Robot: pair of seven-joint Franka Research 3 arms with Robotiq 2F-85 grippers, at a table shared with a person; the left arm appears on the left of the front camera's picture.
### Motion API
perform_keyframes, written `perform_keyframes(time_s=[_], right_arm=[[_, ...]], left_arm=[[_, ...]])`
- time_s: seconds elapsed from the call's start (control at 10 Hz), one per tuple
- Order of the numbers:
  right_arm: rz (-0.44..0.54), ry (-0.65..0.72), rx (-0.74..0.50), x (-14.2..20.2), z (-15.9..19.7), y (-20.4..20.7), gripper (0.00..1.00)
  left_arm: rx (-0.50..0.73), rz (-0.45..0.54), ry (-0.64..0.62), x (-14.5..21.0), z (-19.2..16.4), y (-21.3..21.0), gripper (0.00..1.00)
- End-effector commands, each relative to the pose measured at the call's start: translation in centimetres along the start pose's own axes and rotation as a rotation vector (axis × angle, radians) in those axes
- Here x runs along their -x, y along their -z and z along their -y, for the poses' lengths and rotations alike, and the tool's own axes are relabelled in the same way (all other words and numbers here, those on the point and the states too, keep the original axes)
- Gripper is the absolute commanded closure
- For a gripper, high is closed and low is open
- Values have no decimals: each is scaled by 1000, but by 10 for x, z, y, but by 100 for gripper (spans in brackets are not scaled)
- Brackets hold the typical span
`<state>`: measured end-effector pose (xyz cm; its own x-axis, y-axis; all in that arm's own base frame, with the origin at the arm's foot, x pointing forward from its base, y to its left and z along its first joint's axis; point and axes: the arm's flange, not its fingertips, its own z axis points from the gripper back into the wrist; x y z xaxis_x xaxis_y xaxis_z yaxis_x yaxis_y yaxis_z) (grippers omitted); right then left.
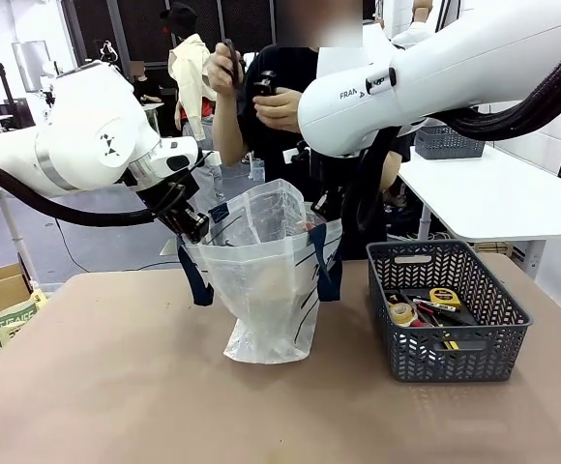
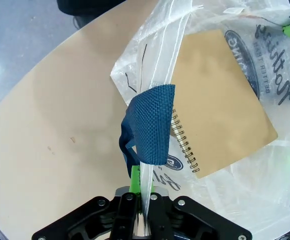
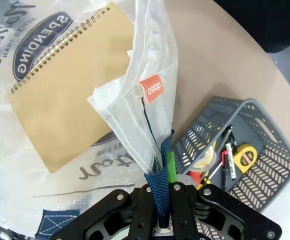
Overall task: Transfer purchased items from the store into the shopping bag.
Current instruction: Move the Reusable shopping bag to the right side of the table.
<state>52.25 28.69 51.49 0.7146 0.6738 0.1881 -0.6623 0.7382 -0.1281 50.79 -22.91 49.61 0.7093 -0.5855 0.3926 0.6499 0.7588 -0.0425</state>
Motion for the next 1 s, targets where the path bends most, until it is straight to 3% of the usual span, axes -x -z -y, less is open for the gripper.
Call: perform_keyframes(time_s=[0.0,0.9], right_arm=[[35,-20,-43,5,10,0,100],[68,-62,-84,12,25,3,100]], left_arm=[[8,27,12,11,-6,-5,100],[14,26,38,14,-11,-6,100]])
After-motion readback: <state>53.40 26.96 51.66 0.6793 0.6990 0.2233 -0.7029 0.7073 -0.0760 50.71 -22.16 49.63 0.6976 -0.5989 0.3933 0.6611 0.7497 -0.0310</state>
